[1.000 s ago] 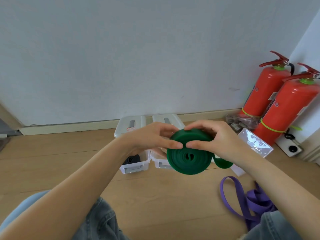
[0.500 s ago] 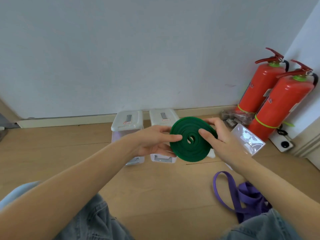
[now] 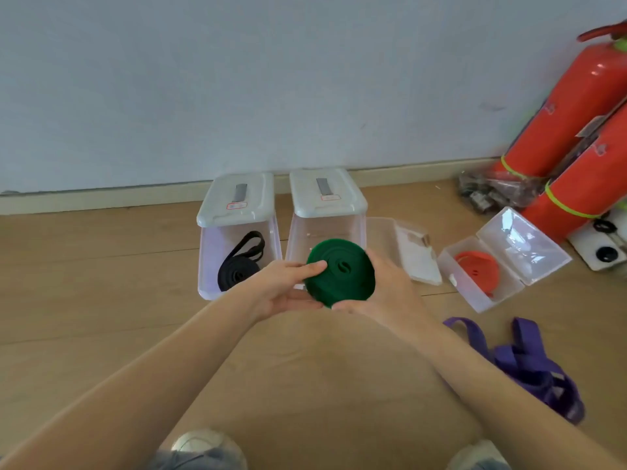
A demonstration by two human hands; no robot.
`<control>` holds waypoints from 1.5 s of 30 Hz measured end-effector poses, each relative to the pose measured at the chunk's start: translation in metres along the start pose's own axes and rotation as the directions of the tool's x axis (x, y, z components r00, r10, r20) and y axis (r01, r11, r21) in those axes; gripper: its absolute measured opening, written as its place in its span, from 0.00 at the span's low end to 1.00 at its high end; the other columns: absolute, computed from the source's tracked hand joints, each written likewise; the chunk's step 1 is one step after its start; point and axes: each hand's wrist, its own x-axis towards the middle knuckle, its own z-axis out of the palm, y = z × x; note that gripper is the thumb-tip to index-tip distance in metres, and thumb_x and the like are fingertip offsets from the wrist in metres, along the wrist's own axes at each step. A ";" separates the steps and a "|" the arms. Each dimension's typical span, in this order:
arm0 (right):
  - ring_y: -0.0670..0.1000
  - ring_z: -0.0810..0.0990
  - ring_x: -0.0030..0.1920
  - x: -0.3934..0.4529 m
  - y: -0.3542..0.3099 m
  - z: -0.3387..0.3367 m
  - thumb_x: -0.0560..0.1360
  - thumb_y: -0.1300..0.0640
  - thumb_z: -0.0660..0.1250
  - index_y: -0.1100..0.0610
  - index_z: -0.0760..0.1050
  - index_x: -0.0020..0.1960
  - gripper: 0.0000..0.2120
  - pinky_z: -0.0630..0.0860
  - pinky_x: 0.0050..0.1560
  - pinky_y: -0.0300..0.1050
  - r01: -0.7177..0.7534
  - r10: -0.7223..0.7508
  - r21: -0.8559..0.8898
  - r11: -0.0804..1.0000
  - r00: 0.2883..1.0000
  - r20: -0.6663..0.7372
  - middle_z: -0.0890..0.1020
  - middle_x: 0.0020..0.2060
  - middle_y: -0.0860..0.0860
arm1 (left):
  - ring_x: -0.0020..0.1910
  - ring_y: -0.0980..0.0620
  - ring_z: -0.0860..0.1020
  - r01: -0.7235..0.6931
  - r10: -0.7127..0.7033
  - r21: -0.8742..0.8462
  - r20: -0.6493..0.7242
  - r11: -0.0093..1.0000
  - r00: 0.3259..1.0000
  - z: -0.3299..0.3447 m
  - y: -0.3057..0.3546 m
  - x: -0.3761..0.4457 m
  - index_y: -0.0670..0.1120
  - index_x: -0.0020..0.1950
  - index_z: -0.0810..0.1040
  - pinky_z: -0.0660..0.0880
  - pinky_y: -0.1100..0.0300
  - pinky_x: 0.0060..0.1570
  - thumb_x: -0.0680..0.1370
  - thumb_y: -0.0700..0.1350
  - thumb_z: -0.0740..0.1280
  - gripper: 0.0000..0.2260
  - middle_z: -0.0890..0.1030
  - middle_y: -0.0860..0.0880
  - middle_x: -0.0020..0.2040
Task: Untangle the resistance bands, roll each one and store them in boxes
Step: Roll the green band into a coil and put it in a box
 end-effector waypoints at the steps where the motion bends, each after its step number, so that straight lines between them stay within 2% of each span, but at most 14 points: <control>1: 0.44 0.72 0.55 0.008 0.004 0.004 0.55 0.44 0.79 0.47 0.68 0.64 0.40 0.66 0.47 0.37 -0.017 0.016 0.039 0.999 1.000 0.005 0.76 0.55 0.42 | 0.44 0.46 0.83 -0.007 0.007 0.016 0.003 1.000 1.000 -0.005 0.000 0.010 0.40 0.56 0.77 0.81 0.57 0.38 0.74 0.45 0.70 0.14 0.79 0.42 0.57; 4: 0.46 0.74 0.53 0.033 0.016 0.019 0.57 0.46 0.79 0.49 0.71 0.62 0.36 0.70 0.47 0.38 -0.075 0.074 0.015 0.997 0.996 0.041 0.78 0.53 0.44 | 0.48 0.49 0.80 -0.124 0.151 0.204 -0.125 0.971 0.981 -0.016 -0.001 0.049 0.43 0.62 0.71 0.80 0.57 0.40 0.74 0.47 0.69 0.19 0.76 0.46 0.58; 7: 0.50 0.75 0.54 0.064 0.030 0.031 0.59 0.47 0.79 0.54 0.72 0.61 0.34 0.73 0.52 0.45 -0.132 0.135 -0.042 0.990 0.988 0.076 0.79 0.54 0.48 | 0.56 0.50 0.76 -0.186 0.443 0.611 -0.301 0.770 0.844 -0.040 -0.007 0.087 0.46 0.66 0.71 0.73 0.56 0.52 0.78 0.50 0.63 0.17 0.75 0.47 0.62; 9: 0.52 0.76 0.53 0.088 0.036 0.039 0.60 0.47 0.79 0.55 0.72 0.60 0.33 0.74 0.51 0.46 -0.143 0.155 -0.098 0.985 0.980 0.123 0.79 0.53 0.49 | 0.60 0.46 0.73 -0.173 0.555 0.778 -0.254 0.604 0.792 -0.057 -0.015 0.108 0.46 0.67 0.72 0.70 0.54 0.57 0.79 0.46 0.62 0.17 0.74 0.43 0.64; 11: 0.53 0.76 0.54 0.112 0.041 0.052 0.60 0.46 0.79 0.56 0.71 0.60 0.34 0.74 0.49 0.46 -0.159 0.182 -0.143 0.977 0.970 0.162 0.78 0.53 0.50 | 0.66 0.45 0.68 -0.149 0.572 0.883 -0.153 0.445 0.806 -0.069 -0.026 0.125 0.45 0.70 0.68 0.65 0.51 0.64 0.78 0.44 0.62 0.19 0.70 0.44 0.68; 14: 0.56 0.75 0.56 0.143 0.051 0.075 0.61 0.46 0.79 0.61 0.68 0.63 0.39 0.72 0.47 0.45 -0.209 0.244 -0.197 0.958 0.953 0.177 0.76 0.57 0.55 | 0.71 0.47 0.62 -0.171 0.584 0.930 -0.054 0.324 0.810 -0.074 -0.044 0.138 0.45 0.74 0.62 0.60 0.52 0.69 0.78 0.43 0.63 0.25 0.66 0.46 0.72; 17: 0.59 0.73 0.58 0.164 0.060 0.099 0.63 0.46 0.78 0.67 0.61 0.67 0.43 0.70 0.47 0.46 -0.210 0.301 -0.368 0.906 0.931 0.209 0.71 0.60 0.61 | 0.73 0.48 0.58 -0.221 0.632 0.926 -0.024 0.306 0.774 -0.079 -0.055 0.144 0.46 0.75 0.59 0.55 0.55 0.71 0.78 0.44 0.62 0.25 0.62 0.47 0.74; 20: 0.60 0.69 0.61 0.169 0.070 0.122 0.65 0.47 0.76 0.67 0.54 0.71 0.48 0.70 0.56 0.48 -0.186 0.340 -0.471 0.862 0.902 0.266 0.64 0.65 0.62 | 0.74 0.48 0.56 -0.221 0.635 0.928 -0.023 0.302 0.772 -0.081 -0.061 0.147 0.48 0.75 0.58 0.54 0.55 0.72 0.79 0.45 0.61 0.25 0.60 0.49 0.75; 24: 0.65 0.64 0.66 0.171 0.074 0.130 0.69 0.46 0.73 0.65 0.39 0.74 0.54 0.66 0.64 0.52 -0.187 0.459 -0.562 0.806 0.797 0.393 0.50 0.71 0.63 | 0.74 0.48 0.57 -0.225 0.639 0.928 -0.018 0.298 0.769 -0.081 -0.062 0.148 0.47 0.75 0.58 0.54 0.56 0.71 0.79 0.45 0.61 0.25 0.60 0.49 0.75; 27: 0.64 0.65 0.66 0.177 0.068 0.121 0.70 0.47 0.72 0.65 0.44 0.74 0.49 0.68 0.64 0.52 -0.197 0.496 -0.577 0.792 0.760 0.421 0.56 0.70 0.62 | 0.74 0.47 0.58 -0.215 0.637 0.931 -0.023 0.294 0.771 -0.081 -0.062 0.147 0.47 0.75 0.58 0.54 0.57 0.71 0.79 0.45 0.61 0.25 0.60 0.49 0.75; 33: 0.62 0.67 0.65 0.168 0.069 0.113 0.73 0.56 0.70 0.61 0.49 0.75 0.40 0.70 0.61 0.51 -0.260 0.476 -0.475 0.841 0.773 0.419 0.61 0.69 0.61 | 0.75 0.48 0.55 -0.172 0.569 0.928 -0.051 0.330 0.821 -0.076 -0.055 0.143 0.49 0.76 0.55 0.54 0.54 0.71 0.80 0.45 0.59 0.26 0.57 0.51 0.76; 38: 0.64 0.62 0.68 0.159 0.065 0.119 0.77 0.52 0.65 0.60 0.42 0.76 0.40 0.64 0.67 0.56 -0.264 0.462 -0.461 0.848 0.793 0.396 0.57 0.71 0.62 | 0.75 0.47 0.53 -0.131 0.545 0.951 -0.046 0.281 0.837 -0.077 -0.048 0.138 0.49 0.76 0.56 0.54 0.52 0.72 0.79 0.47 0.61 0.27 0.60 0.51 0.75; 41: 0.67 0.58 0.71 0.168 0.062 0.125 0.70 0.40 0.69 0.58 0.37 0.76 0.52 0.61 0.69 0.59 -0.249 0.505 -0.534 0.808 0.761 0.408 0.52 0.73 0.62 | 0.73 0.48 0.57 -0.173 0.618 0.949 -0.027 0.262 0.786 -0.078 -0.049 0.140 0.48 0.74 0.62 0.57 0.53 0.70 0.77 0.46 0.64 0.26 0.65 0.50 0.72; 45: 0.68 0.56 0.70 0.182 0.066 0.136 0.65 0.33 0.69 0.58 0.35 0.75 0.59 0.60 0.67 0.60 -0.198 0.532 -0.635 0.747 0.750 0.392 0.50 0.74 0.63 | 0.68 0.47 0.63 -0.250 0.698 0.936 0.006 0.249 0.716 -0.085 -0.054 0.146 0.45 0.70 0.68 0.57 0.59 0.67 0.74 0.45 0.68 0.25 0.71 0.49 0.66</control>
